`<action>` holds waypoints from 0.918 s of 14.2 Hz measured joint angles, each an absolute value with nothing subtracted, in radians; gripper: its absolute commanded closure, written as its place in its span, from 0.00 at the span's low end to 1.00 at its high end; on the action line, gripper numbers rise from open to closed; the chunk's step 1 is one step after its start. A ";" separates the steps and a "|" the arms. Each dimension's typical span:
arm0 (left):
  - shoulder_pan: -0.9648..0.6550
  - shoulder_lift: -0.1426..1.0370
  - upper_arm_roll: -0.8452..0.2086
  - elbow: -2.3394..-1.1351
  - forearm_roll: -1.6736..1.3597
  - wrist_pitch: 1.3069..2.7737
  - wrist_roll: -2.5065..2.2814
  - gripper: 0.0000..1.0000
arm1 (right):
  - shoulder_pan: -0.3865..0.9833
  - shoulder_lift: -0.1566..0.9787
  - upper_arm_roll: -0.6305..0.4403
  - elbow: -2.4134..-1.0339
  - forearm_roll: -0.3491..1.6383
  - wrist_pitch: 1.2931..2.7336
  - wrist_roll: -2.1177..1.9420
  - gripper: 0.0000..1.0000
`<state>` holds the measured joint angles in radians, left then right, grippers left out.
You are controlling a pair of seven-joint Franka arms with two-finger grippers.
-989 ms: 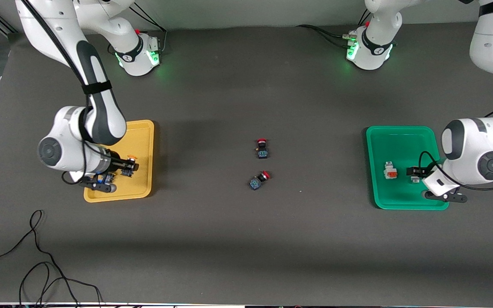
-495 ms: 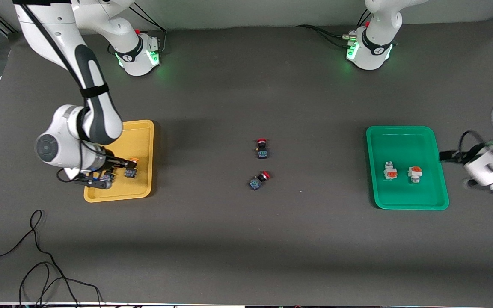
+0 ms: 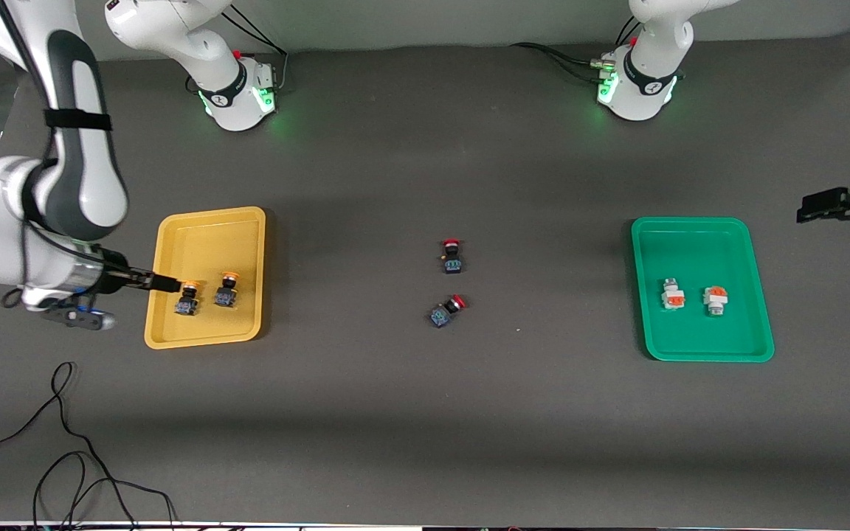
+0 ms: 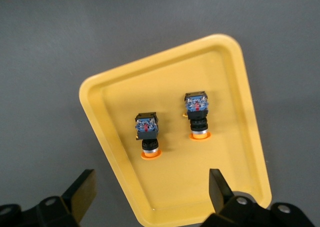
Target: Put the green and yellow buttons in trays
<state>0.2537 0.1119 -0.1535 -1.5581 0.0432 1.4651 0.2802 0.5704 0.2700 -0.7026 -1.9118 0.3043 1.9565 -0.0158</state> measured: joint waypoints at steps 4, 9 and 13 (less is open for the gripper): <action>0.140 0.069 -0.154 -1.553 0.038 1.435 0.176 0.00 | 0.351 0.177 -0.452 -1.894 0.181 1.941 0.013 0.00; -0.027 0.019 -0.075 -1.584 0.038 1.430 0.097 0.00 | 0.021 0.011 -0.040 -1.890 0.066 1.805 0.036 0.00; -0.065 0.005 -0.023 -1.592 0.038 1.430 0.097 0.00 | -0.042 -0.086 0.024 -1.821 0.053 1.690 0.013 0.00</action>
<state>-0.0649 0.0050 -0.0235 -1.5918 0.0377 1.4300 0.0966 -0.0423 -0.0859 0.0239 -1.8214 0.0530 1.6896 0.0134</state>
